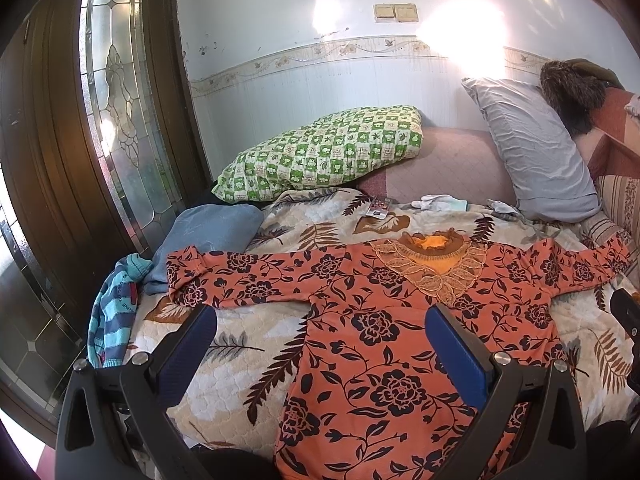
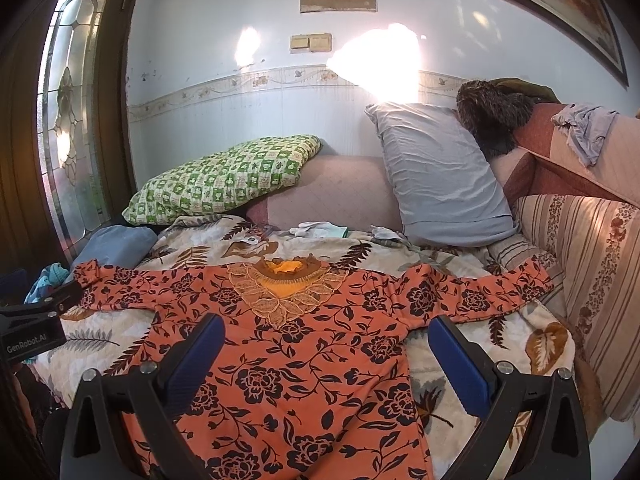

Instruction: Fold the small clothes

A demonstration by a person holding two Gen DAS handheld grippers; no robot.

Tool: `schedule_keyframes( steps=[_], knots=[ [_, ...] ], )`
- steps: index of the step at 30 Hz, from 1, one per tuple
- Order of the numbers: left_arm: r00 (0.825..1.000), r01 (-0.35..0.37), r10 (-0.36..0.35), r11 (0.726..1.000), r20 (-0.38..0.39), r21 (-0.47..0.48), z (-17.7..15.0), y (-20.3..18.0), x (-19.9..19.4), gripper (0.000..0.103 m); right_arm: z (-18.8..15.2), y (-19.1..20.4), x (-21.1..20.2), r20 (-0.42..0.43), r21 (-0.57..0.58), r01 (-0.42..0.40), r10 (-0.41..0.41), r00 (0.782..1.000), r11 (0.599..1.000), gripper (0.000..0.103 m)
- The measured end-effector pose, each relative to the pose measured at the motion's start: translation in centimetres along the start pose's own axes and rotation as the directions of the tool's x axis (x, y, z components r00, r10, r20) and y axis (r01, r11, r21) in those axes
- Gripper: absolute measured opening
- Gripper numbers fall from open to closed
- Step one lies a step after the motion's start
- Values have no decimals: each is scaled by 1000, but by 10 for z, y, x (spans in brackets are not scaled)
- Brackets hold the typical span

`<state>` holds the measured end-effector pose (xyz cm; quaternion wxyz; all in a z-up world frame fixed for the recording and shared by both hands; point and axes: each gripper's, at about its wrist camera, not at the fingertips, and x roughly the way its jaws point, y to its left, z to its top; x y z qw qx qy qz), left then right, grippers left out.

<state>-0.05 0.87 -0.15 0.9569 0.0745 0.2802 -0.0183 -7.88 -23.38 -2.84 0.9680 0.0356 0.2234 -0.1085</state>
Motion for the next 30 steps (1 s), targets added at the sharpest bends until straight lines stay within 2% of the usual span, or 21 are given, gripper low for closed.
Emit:
schedule_keyframes(
  steps=[30],
  knots=[
    [1000,0,0,1000,-14,5,-6,-1,6,103,-6,0,5,-15,8,0,0,1000,1000,103]
  ],
)
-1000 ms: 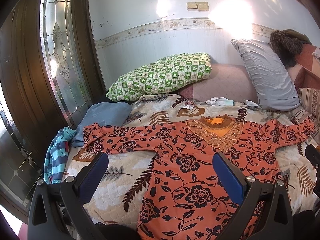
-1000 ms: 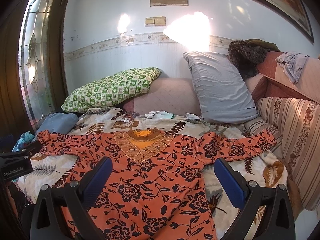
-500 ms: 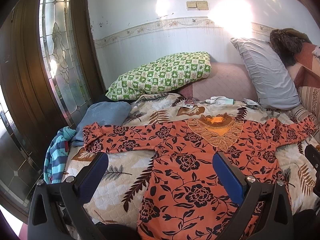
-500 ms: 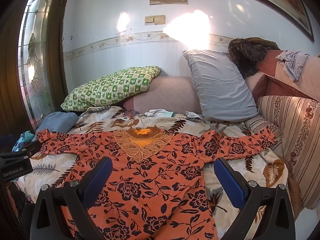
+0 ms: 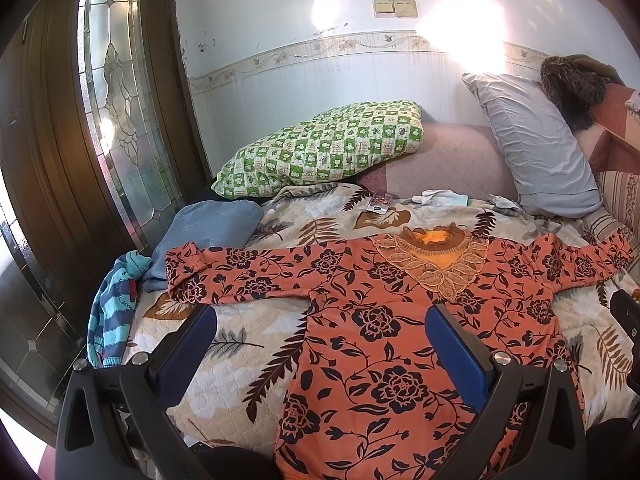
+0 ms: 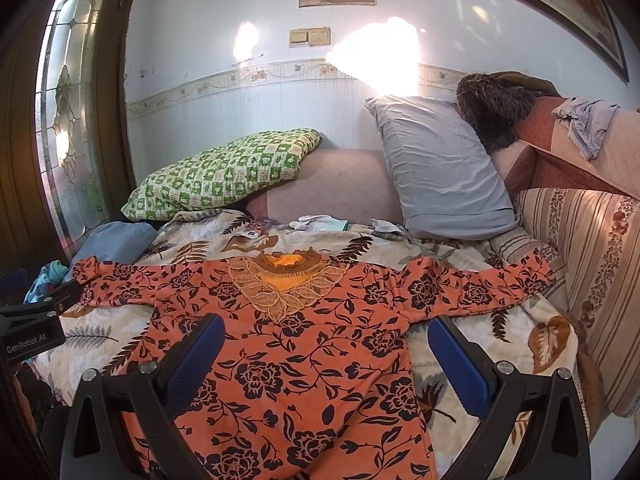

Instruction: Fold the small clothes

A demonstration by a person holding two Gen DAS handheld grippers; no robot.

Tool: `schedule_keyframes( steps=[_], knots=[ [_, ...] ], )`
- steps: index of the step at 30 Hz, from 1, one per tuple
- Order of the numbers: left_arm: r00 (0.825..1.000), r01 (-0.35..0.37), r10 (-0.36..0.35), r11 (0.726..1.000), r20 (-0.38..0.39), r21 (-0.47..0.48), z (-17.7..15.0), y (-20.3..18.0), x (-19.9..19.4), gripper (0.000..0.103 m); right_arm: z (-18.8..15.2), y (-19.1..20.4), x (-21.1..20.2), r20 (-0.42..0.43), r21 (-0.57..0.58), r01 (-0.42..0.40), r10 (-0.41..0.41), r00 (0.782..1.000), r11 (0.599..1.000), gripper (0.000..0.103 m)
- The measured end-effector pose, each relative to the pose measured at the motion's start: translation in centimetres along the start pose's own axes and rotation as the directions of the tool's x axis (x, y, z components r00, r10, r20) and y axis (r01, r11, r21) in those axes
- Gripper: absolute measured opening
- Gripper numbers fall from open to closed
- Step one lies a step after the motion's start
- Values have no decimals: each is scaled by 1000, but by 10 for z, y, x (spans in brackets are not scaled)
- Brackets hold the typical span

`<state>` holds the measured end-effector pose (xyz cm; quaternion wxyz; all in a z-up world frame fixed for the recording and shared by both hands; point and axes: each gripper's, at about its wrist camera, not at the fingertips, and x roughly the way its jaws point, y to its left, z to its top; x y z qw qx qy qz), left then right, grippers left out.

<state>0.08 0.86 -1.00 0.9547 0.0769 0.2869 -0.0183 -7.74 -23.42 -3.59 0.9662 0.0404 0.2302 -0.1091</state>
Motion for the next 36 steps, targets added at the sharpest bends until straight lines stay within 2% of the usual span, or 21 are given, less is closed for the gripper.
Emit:
schedule_keyframes(
  steps=[17,25,27,31,36],
  knots=[
    [1000,-1,1,1000,-6,5,-6,-1,2,103,-3,-1,9,-19,9,2,-2,1000,1000,103],
    [999,10,-10,1000,-32,23,-1,-11,21,103,-5,-13,19,-37,27,8,-7,999,1000,103],
    [999,28,-26,999,-39,35,3,-19,30,103,-6,-26,25,-44,37,30,-28,999,999,103],
    [995,72,-69,996,-74,49,11,-41,62,103,-12,-76,50,-80,77,133,-127,989,988,103],
    [985,122,-115,991,-129,49,19,-79,115,103,-19,-189,103,-178,243,226,-186,966,943,103]
  ],
)
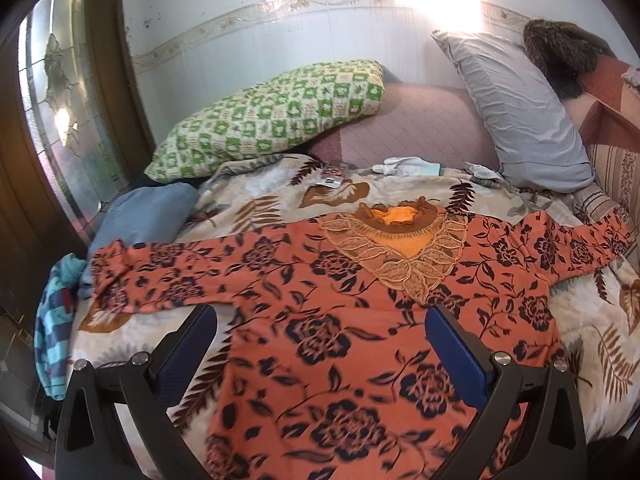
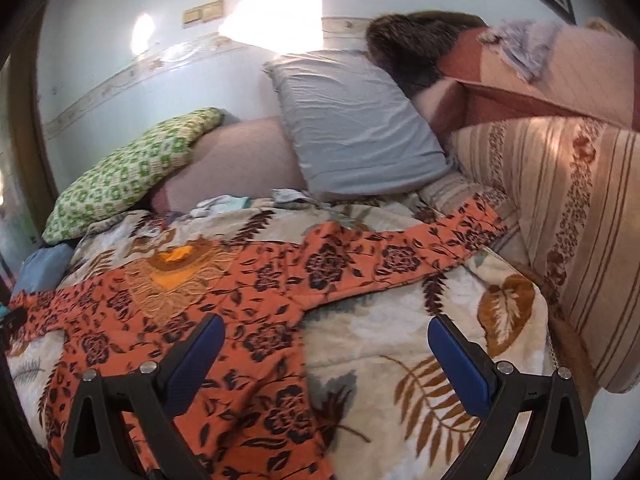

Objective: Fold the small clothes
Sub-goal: 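Grasp the blouse sleeve cuff with the right gripper and fold it across the body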

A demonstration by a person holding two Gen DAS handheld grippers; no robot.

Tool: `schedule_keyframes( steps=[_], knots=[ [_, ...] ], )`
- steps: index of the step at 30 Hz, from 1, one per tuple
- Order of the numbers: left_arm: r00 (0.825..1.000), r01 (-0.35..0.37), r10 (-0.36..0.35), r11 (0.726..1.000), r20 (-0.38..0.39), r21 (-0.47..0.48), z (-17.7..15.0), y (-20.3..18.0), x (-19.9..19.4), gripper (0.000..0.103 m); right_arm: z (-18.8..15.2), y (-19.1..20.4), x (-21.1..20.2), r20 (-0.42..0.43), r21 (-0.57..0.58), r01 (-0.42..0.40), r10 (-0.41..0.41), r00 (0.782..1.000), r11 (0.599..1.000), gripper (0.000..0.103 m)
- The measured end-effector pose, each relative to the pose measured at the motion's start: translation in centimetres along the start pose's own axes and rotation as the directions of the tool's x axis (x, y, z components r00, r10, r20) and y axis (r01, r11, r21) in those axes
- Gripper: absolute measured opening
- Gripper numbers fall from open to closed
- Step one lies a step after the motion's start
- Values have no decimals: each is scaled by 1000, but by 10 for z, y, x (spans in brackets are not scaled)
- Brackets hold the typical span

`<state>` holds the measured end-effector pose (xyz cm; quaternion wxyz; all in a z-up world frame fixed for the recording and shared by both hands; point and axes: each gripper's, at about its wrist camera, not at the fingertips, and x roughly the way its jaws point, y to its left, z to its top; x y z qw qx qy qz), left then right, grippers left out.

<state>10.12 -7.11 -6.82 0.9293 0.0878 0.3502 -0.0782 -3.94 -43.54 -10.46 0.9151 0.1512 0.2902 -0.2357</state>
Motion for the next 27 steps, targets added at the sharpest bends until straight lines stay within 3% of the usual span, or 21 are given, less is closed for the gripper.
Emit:
schedule_keyframes(
  steps=[4,9,11,13,16,21,27],
  knots=[
    [999,20,-21,1000,-28,-12,14,-21,46,103,33,-93,68,-83,244,25,-5,997,970,103],
    [999,11,-12,1000,-46,-17,21,-37,95,103,54,-176,144,-115,521,22,45,992,853,103],
    [999,0,-1,1000,-50,-13,14,-38,112,103,56,-199,171,-90,607,-18,91,992,795,102],
    [998,-14,15,1000,-59,28,6,-39,126,103,57,-215,191,-57,675,-50,119,991,736,94],
    [997,-56,62,993,-49,108,-4,-41,141,103,62,-238,205,-2,730,-42,64,998,682,86],
    [998,-15,19,997,-55,79,1,-33,151,103,74,-276,229,11,767,-25,26,1000,642,77],
    [999,-42,44,997,-31,61,5,-28,153,103,89,-303,259,-24,762,4,22,999,648,69]
  ],
)
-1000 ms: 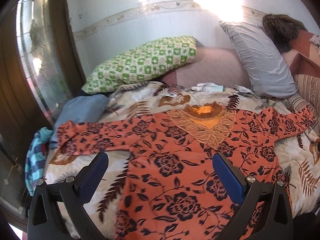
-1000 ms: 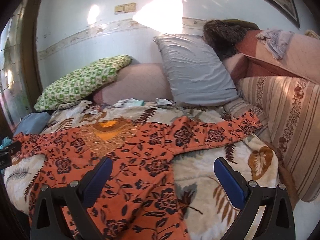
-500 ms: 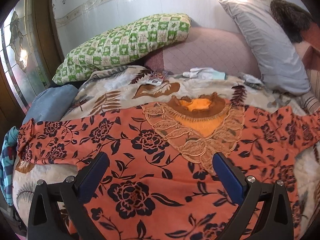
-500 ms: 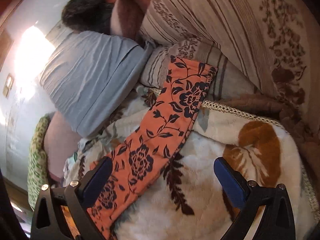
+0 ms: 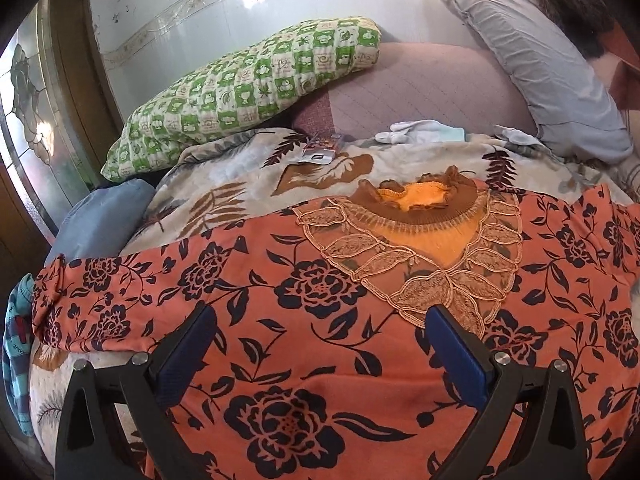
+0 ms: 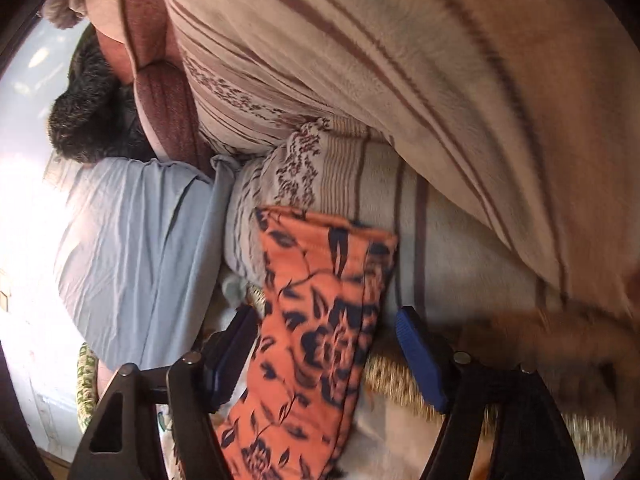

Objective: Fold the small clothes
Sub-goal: 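Grasp the blouse sleeve cuff with the right gripper and fold it across the body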

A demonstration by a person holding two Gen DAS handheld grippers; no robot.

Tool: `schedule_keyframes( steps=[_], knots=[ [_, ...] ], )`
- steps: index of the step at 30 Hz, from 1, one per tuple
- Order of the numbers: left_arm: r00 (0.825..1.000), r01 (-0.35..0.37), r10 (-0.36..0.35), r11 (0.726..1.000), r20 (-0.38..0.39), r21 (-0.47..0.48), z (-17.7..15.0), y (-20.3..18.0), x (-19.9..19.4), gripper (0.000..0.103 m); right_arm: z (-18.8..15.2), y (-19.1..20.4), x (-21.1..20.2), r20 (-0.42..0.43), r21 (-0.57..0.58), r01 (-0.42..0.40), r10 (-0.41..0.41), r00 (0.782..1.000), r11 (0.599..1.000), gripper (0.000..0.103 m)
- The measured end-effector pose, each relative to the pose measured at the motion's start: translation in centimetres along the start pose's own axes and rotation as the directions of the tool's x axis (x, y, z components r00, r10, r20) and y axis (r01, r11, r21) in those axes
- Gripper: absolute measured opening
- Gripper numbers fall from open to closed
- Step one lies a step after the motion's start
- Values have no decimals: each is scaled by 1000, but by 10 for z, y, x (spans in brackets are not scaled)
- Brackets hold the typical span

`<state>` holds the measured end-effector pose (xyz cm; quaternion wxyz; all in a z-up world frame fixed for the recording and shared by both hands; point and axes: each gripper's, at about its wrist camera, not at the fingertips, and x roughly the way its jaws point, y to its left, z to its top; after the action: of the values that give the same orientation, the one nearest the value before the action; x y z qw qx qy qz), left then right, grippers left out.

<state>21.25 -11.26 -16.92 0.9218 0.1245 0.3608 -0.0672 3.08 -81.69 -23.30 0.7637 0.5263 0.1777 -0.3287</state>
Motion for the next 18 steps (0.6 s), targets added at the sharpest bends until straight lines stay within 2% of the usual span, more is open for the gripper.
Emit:
schedule_keyframes(
  steps=[2,5,7,12,15,18],
  knots=[
    [1000,-2,2,1000,-12,-7,2,2,3,103,4,-5,11,-14,24,16,-16,1000,1000,65],
    [1000,-15,15,1000,-21,-5,3,1,6,103,6,-2,15,3,-2,11,-11,1000,1000,61],
    [999,-20,20,1000,-25,-4,4,2,6,103,5,-2,18,-14,-4,-47,47,999,999,10],
    [1000,-16,15,1000,-28,-16,4,7,0,103,1,3,10,17,49,-116,116,993,992,9],
    [1000,-20,20,998,-2,-52,9,17,-11,103,-6,32,-3,11,20,-187,187,982,982,9],
    [999,-29,33,995,33,-95,14,31,-22,103,-26,69,-20,-26,-6,-274,273,962,962,9]
  ],
)
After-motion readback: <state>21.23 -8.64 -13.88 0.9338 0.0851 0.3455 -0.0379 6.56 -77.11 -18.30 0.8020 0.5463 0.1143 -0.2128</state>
